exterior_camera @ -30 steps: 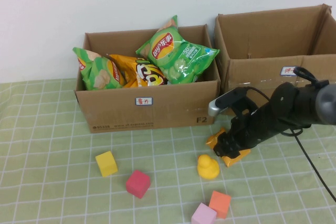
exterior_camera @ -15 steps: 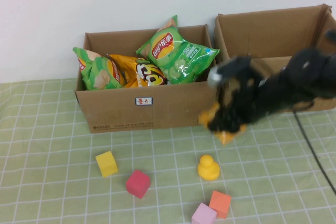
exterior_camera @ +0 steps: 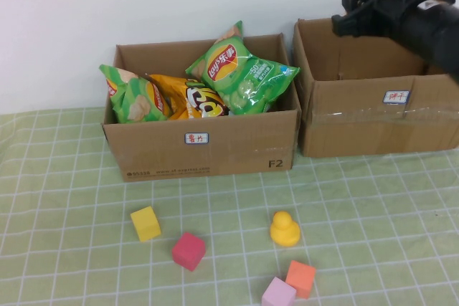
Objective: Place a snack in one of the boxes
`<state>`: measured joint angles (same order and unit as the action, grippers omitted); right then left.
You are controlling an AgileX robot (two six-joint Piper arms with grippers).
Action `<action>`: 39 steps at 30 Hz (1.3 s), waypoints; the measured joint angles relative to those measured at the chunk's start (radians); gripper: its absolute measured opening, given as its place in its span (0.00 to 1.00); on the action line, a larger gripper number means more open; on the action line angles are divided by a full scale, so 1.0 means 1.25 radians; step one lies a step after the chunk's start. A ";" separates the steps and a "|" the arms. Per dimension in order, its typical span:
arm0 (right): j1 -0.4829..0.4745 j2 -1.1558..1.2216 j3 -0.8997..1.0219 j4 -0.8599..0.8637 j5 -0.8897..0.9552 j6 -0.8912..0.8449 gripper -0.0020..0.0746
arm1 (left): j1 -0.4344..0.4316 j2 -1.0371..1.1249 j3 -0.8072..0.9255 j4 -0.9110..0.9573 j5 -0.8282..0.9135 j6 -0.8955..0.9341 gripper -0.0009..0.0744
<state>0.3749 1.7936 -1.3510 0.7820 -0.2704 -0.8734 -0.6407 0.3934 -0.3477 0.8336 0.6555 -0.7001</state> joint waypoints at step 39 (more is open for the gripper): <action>-0.040 0.161 -0.189 0.768 0.162 -0.614 0.64 | 0.000 0.000 0.000 -0.013 0.003 -0.003 0.05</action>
<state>0.3248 1.9949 -1.5876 1.7416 -0.0676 -1.6410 -0.6407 0.3934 -0.3477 0.8168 0.6589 -0.7040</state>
